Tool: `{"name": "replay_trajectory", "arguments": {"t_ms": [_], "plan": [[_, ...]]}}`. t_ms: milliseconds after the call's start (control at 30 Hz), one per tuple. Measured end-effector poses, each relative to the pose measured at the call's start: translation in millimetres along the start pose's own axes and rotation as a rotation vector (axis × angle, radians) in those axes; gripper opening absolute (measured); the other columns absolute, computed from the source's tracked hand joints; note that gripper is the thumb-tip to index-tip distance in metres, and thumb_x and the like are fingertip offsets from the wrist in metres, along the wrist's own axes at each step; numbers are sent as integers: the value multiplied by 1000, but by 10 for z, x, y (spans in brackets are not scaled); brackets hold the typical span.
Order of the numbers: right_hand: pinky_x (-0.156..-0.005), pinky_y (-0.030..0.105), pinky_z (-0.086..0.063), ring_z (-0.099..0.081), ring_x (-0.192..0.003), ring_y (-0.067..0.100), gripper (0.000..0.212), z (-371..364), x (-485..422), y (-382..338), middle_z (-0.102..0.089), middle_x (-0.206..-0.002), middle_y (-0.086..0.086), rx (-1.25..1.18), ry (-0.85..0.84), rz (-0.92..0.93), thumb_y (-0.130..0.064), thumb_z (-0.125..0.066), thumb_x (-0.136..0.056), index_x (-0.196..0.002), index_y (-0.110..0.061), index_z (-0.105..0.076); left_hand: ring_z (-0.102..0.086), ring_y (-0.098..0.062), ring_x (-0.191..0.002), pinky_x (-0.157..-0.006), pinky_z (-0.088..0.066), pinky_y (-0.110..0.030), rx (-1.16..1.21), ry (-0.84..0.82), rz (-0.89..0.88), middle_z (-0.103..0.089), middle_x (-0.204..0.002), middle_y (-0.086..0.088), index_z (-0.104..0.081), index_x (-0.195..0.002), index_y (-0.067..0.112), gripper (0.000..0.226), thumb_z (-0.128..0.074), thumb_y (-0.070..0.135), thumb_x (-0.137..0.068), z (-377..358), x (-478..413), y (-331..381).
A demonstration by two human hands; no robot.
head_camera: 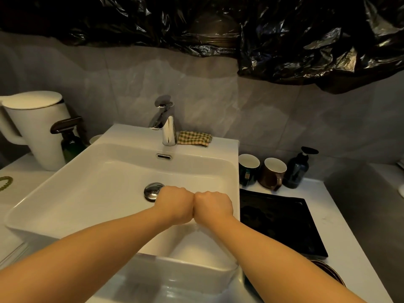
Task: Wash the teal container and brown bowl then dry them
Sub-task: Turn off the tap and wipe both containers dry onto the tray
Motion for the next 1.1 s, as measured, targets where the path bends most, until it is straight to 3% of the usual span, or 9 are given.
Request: {"name": "replay_trajectory", "arguments": {"t_ms": [233, 300, 400, 500, 600, 700, 800, 933, 1100], "plan": [[-59, 30, -34, -61, -89, 33, 23, 4, 2, 44, -66, -104, 12, -127, 79, -35, -10, -47, -89, -111, -10, -54, -59, -22, -75, -51, -30, -24, 66, -24, 8, -68, -94, -2, -61, -93, 16, 20, -44, 24, -88, 24, -25, -44], [-58, 33, -38, -57, -97, 33, 35, 8, 7, 72, -58, -114, 12, -165, 123, -7, -9, -49, -88, -123, -12, -43, -57, -19, -67, -55, -37, -25, 423, -203, 116, -63, -80, -4, -55, -81, 14, 11, -50, 24, -84, -42, -59, -116], [-76, 39, -47, -48, -109, 31, 76, 5, 67, 73, -41, -137, 10, -143, 262, 177, -6, -63, -79, -143, -21, -25, -35, -10, -47, -48, -28, -21, 1214, -574, 280, -38, -56, 0, -47, -77, 15, 11, -55, 8, -79, -148, 30, -132], [-52, 28, -41, -59, -72, 24, 84, 7, 143, 96, -62, -100, 10, 66, 466, 262, -14, -83, -54, -127, -18, -41, -26, -7, -42, -45, -23, -18, 1394, -823, 211, -29, -48, 4, -45, -76, 16, 17, -51, 1, -81, -142, 187, -22], [-42, 21, -18, -47, -40, 17, 62, 60, 125, 113, -52, -52, -1, 173, 498, 214, -24, -87, -38, -93, -15, -58, -26, -9, -41, -46, -22, -20, 1267, -802, 98, -28, -48, 3, -34, -62, 18, 32, -52, 0, -81, -118, 176, 69], [-42, 15, -9, -46, -32, 18, 38, 174, 83, 84, -50, -41, -1, 179, 405, 145, -24, -88, -34, -60, -15, -61, -33, -13, -44, -45, -25, -22, 986, -544, 67, -35, -53, -1, -36, -60, 14, 31, -60, 5, -78, -90, 36, 45], [-46, 20, -16, -52, -64, 29, 2, 148, 20, 61, -58, -68, 5, 72, 151, 103, -11, -60, -81, -82, -11, -58, -46, -17, -57, -50, -32, -24, 503, -256, 55, -45, -57, 2, -44, -60, 15, 22, -56, 15, -78, -10, -38, -4], [-61, 28, -37, -53, -73, 30, 17, 92, 20, 49, -61, -82, 7, -44, 8, -33, -7, -47, -84, -90, -13, -62, -61, -24, -79, -60, -37, -29, 88, -32, -10, -67, -89, -1, -62, -92, 15, 19, -44, 19, -87, 120, 9, 14], [-63, 29, -38, -50, -72, 27, 23, -13, 100, 67, -67, -95, 9, -256, 49, -138, -10, -45, -86, -98, -12, -64, -61, -24, -79, -66, -33, -27, -90, 100, -124, -70, -97, -3, -60, -101, 15, 21, -42, 16, -90, 137, 13, 35]]}}
Point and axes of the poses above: each hand's wrist, its own x-axis away from the middle knuckle, its own z-axis out of the back of the hand, y = z × x, the point moved 5 cm from there along -x, towards the middle knuckle
